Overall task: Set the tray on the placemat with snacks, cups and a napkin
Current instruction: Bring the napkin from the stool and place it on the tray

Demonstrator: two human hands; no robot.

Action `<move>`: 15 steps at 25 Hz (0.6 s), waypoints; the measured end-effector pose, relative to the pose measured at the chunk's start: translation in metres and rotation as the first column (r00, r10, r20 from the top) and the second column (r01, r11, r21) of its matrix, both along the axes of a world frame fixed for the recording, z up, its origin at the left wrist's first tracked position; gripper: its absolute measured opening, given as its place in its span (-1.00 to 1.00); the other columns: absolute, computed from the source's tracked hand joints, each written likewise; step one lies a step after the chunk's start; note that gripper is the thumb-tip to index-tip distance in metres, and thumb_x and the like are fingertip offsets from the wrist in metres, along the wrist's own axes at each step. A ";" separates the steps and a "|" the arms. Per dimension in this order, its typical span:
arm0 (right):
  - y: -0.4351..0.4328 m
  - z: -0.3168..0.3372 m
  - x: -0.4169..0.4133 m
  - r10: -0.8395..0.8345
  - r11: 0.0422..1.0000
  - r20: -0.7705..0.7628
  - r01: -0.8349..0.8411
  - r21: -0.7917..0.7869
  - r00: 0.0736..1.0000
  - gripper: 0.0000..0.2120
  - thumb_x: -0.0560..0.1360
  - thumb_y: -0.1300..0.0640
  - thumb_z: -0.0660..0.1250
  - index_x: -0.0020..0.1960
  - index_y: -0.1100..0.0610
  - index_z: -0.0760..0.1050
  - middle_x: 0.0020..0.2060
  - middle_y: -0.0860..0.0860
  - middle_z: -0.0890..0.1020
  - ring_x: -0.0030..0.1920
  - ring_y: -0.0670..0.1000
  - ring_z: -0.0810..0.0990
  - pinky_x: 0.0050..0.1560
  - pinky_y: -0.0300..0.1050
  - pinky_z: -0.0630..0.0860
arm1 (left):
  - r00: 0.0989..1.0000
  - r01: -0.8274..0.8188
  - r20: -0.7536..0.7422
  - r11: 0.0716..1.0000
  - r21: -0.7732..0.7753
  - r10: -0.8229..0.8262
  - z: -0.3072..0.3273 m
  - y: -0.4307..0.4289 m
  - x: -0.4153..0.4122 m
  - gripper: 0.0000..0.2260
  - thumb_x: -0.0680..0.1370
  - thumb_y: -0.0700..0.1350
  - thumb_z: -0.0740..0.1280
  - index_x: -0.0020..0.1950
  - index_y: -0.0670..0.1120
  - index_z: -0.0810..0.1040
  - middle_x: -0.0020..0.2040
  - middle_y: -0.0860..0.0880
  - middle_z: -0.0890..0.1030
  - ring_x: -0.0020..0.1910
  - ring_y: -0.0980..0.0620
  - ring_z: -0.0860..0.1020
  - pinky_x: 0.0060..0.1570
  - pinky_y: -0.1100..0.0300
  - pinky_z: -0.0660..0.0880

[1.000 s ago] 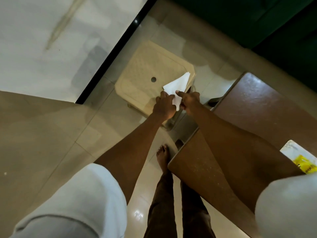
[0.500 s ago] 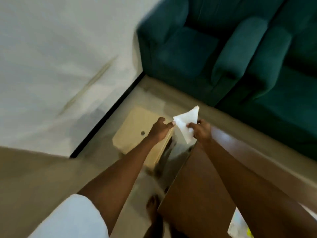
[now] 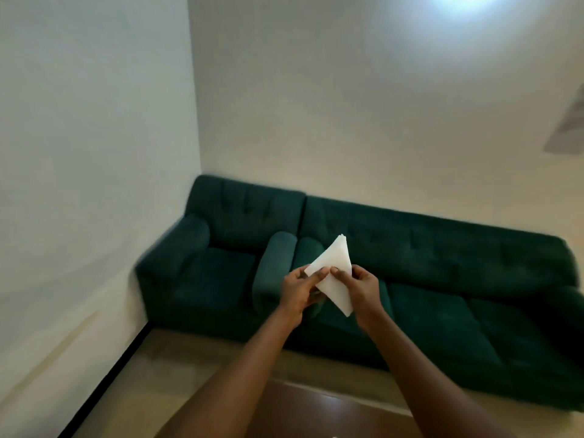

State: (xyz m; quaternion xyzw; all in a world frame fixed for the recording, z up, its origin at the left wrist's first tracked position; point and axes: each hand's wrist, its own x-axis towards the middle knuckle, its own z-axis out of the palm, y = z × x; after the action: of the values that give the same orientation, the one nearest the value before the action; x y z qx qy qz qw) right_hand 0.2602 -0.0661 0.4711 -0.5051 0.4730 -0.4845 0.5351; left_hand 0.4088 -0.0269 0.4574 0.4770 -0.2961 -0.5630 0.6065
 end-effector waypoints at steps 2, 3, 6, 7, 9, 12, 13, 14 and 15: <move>0.011 0.022 -0.057 -0.049 0.998 0.021 0.050 -0.050 0.999 -0.75 0.45 0.12 0.59 0.02 0.24 0.67 -0.13 0.13 0.77 -0.15 0.09 0.77 -0.28 -0.11 0.65 | 0.998 0.047 0.048 0.998 -0.047 -0.045 0.026 -0.001 -0.053 -0.68 0.51 -0.13 0.55 0.19 -0.26 0.64 0.13 -0.23 0.72 0.11 -0.15 0.72 -0.06 0.04 0.72; 0.016 0.027 -0.083 -0.057 0.996 0.028 0.059 -0.062 0.998 -0.75 0.44 0.12 0.59 0.02 0.25 0.67 -0.13 0.13 0.77 -0.15 0.10 0.77 -0.27 -0.09 0.66 | 0.996 0.061 0.072 0.996 -0.059 -0.057 0.033 -0.001 -0.076 -0.70 0.51 -0.12 0.54 0.15 -0.27 0.66 0.10 -0.22 0.73 0.06 -0.11 0.74 -0.10 0.08 0.71; 0.026 0.041 -0.164 -0.083 0.993 0.024 0.084 -0.083 0.996 -0.73 0.44 0.12 0.59 0.02 0.27 0.67 -0.09 0.15 0.77 -0.11 0.13 0.77 -0.18 0.03 0.70 | 0.991 0.079 0.110 0.996 -0.049 -0.073 0.046 -0.001 -0.148 -0.69 0.50 -0.11 0.56 0.13 -0.28 0.66 0.05 -0.19 0.75 0.00 -0.09 0.75 -0.05 0.01 0.72; 0.028 0.046 -0.193 -0.087 0.992 0.023 0.089 -0.091 0.996 -0.73 0.44 0.12 0.59 0.02 0.27 0.67 -0.09 0.14 0.77 -0.10 0.13 0.77 -0.16 0.05 0.71 | 0.990 0.087 0.118 0.995 -0.044 -0.081 0.050 -0.001 -0.175 -0.71 0.49 -0.10 0.57 0.09 -0.26 0.68 0.02 -0.17 0.76 -0.04 -0.06 0.76 -0.09 0.03 0.72; 0.032 0.051 -0.251 -0.092 0.990 0.029 0.095 -0.105 0.995 -0.74 0.45 0.12 0.59 0.02 0.27 0.67 -0.09 0.13 0.77 -0.10 0.12 0.77 -0.17 0.01 0.71 | 0.987 0.104 0.131 0.993 -0.059 -0.095 0.057 -0.001 -0.228 -0.76 0.48 -0.09 0.58 0.02 -0.21 0.69 -0.03 -0.13 0.77 -0.14 0.01 0.77 -0.17 0.10 0.71; 0.030 0.058 -0.318 -0.111 0.986 0.061 0.118 -0.121 0.992 -0.74 0.45 0.14 0.58 0.03 0.29 0.67 -0.08 0.12 0.77 -0.10 0.10 0.77 -0.21 -0.08 0.68 | 0.985 0.125 0.126 0.989 -0.081 -0.114 0.064 -0.008 -0.294 -0.72 0.48 -0.08 0.57 0.08 -0.23 0.68 0.01 -0.15 0.77 -0.08 -0.04 0.77 -0.08 0.01 0.72; 0.029 0.056 -0.332 -0.123 0.985 0.081 0.132 -0.115 0.989 -0.73 0.45 0.15 0.58 0.04 0.30 0.66 -0.08 0.12 0.77 -0.10 0.09 0.77 -0.22 -0.09 0.68 | 0.982 0.152 0.126 0.985 -0.078 -0.142 0.066 -0.009 -0.309 -0.69 0.49 -0.08 0.57 0.12 -0.24 0.67 0.03 -0.17 0.76 -0.04 -0.07 0.77 -0.02 -0.04 0.72; 0.029 0.051 -0.347 -0.134 0.984 0.101 0.144 -0.101 0.986 -0.72 0.45 0.16 0.57 0.06 0.31 0.65 -0.07 0.13 0.77 -0.10 0.08 0.77 -0.22 -0.09 0.68 | 0.976 0.181 0.138 0.981 -0.071 -0.171 0.065 -0.009 -0.326 -0.68 0.49 -0.09 0.57 0.13 -0.25 0.67 0.04 -0.17 0.76 -0.02 -0.08 0.77 -0.01 -0.05 0.72; 0.028 0.045 -0.359 -0.137 0.986 0.110 0.147 -0.081 0.984 -0.71 0.46 0.15 0.58 0.07 0.32 0.65 -0.06 0.13 0.77 -0.10 0.08 0.77 -0.22 -0.09 0.68 | 0.968 0.201 0.165 0.978 -0.058 -0.189 0.061 -0.008 -0.341 -0.70 0.49 -0.11 0.57 0.12 -0.24 0.66 0.05 -0.17 0.76 -0.02 -0.07 0.77 -0.03 -0.02 0.72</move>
State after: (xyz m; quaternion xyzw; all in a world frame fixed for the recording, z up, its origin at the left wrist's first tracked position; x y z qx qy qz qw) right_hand -0.0989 -0.0379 0.5162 -0.4674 0.4573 -0.5678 0.5001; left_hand 0.0682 -0.0345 0.5187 0.4657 -0.4097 -0.5688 0.5400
